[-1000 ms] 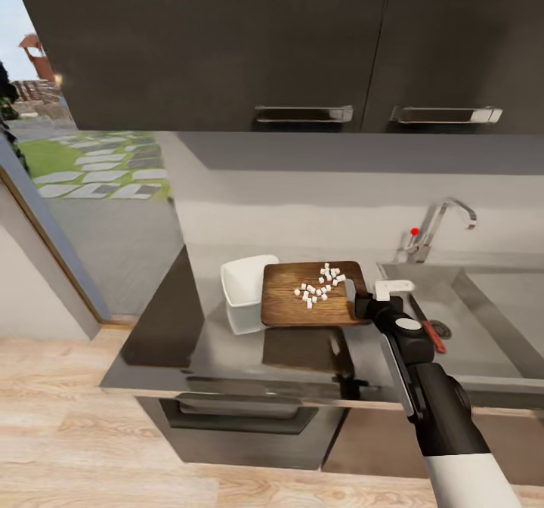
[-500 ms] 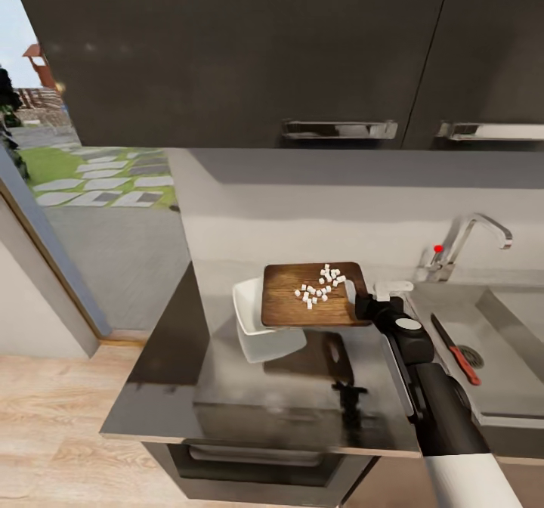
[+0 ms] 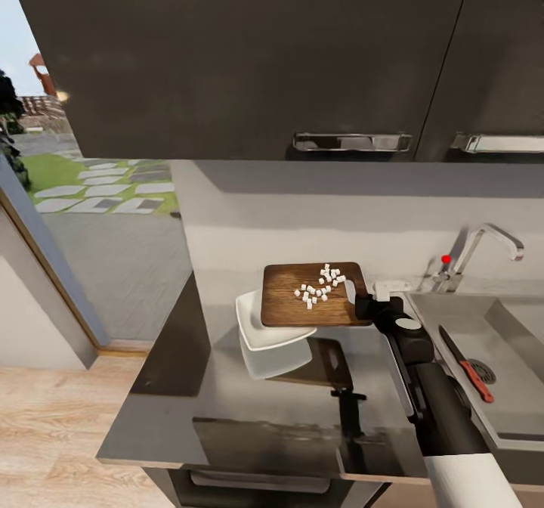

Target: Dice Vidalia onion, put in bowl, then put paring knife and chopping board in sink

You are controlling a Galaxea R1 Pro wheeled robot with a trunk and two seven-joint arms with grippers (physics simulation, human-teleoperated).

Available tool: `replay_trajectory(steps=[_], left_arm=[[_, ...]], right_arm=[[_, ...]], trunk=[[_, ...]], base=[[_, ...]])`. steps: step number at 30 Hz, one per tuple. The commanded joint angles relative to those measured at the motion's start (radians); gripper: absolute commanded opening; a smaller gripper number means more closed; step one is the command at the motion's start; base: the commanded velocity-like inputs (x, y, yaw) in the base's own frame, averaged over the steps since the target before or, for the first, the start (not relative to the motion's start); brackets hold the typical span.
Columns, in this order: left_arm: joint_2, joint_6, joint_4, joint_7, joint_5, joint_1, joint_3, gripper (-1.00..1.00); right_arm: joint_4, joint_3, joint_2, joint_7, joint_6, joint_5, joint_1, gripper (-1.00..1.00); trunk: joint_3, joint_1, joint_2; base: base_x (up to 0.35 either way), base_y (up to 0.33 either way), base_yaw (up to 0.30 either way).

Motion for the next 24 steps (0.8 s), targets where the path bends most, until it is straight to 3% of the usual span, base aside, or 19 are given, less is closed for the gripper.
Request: replay_trajectory(steps=[1, 5, 12, 24], left_arm=[[0.001, -0.002, -0.001, 0.002, 0.010, 0.000, -0.002, 1.00], [0.001, -0.002, -0.001, 0.001, 0.010, 0.000, -0.002, 1.00], [0.001, -0.002, -0.002, 0.001, 0.010, 0.000, -0.002, 1.00], [0.001, -0.002, -0.003, 0.002, 0.010, 0.000, -0.002, 1.00]], right_arm=[[-0.001, 0.002, 0.000, -0.002, 0.006, 0.005, -0.001, -1.00], [-0.001, 0.003, 0.001, -0.004, 0.006, 0.009, -0.001, -1.00], [-0.001, 0.003, 0.008, -0.004, 0.005, 0.070, -0.001, -1.00], [-0.001, 0.004, 0.011, -0.003, 0.005, 0.077, -0.001, -1.00]], trunk=[[0.000, 0.001, -0.002], [0.006, 0.001, -0.002], [0.017, 0.001, -0.002], [0.019, 0.001, -0.002]], base=[[0.000, 0.000, 0.000], [0.000, 0.000, 0.000], [0.000, 0.000, 0.000], [0.000, 0.000, 0.000]])
